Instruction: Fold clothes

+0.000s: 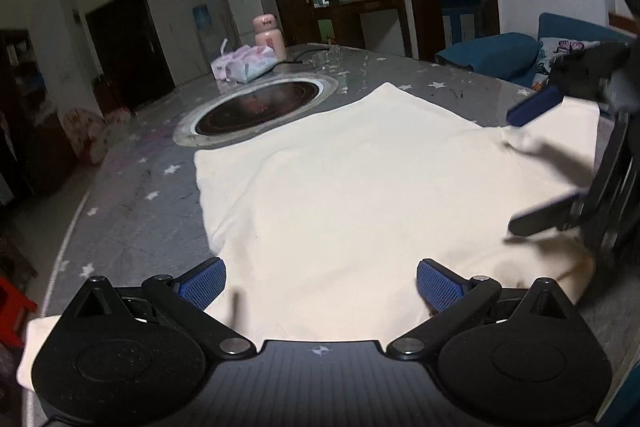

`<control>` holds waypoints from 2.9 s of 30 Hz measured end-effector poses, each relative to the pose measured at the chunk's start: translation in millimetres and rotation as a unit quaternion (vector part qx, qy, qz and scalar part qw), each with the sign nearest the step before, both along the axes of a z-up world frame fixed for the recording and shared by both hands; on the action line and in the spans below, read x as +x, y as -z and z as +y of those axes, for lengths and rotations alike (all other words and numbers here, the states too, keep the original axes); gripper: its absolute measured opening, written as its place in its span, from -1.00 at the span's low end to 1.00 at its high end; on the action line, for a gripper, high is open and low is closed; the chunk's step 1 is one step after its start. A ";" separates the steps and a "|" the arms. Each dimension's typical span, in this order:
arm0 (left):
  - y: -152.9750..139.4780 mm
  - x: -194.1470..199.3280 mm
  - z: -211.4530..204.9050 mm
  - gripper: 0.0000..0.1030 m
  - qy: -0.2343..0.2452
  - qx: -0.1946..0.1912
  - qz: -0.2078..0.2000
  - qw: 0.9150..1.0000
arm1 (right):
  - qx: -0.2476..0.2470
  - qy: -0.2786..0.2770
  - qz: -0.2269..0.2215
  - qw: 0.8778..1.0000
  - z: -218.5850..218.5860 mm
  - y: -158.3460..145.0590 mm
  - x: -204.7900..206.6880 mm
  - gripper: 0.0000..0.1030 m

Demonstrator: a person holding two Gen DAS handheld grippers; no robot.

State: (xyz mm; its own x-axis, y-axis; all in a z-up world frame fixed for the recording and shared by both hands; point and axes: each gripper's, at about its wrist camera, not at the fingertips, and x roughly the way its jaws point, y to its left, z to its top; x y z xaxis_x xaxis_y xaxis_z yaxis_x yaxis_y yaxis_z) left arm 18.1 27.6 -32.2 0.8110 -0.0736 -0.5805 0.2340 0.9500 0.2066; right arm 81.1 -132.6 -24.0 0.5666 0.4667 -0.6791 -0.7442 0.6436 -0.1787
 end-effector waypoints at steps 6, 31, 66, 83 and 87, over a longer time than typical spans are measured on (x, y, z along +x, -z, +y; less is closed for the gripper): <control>5.7 -5.9 -1.5 1.00 0.004 -0.004 0.003 1.000 | 0.011 0.014 0.018 1.000 -10.9 9.4 -9.8 1.00; -16.1 7.9 -17.2 1.00 0.001 -0.039 -0.004 0.999 | 0.194 0.423 0.072 0.882 -230.7 22.2 40.4 0.62; -2.1 14.1 -81.9 1.00 0.088 -0.044 0.019 0.995 | 0.367 0.203 0.043 0.907 -162.0 -104.8 34.4 -0.89; -27.0 -18.4 41.7 1.00 -0.077 -0.071 -0.023 0.994 | 0.286 0.001 0.148 0.947 28.7 -87.4 42.0 -0.82; -22.9 -23.5 50.2 1.00 -0.091 -0.075 -0.014 0.993 | 0.260 -0.012 0.178 0.949 47.1 -65.2 34.6 -0.71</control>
State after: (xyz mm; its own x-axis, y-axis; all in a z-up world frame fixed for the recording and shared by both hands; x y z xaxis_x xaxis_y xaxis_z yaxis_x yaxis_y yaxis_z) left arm -5.3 77.8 -9.4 0.8346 -0.0091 -0.5508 0.0525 0.9966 0.0630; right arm 115.7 -85.6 41.2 0.3295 0.8012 -0.4995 -0.7143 0.5575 0.4230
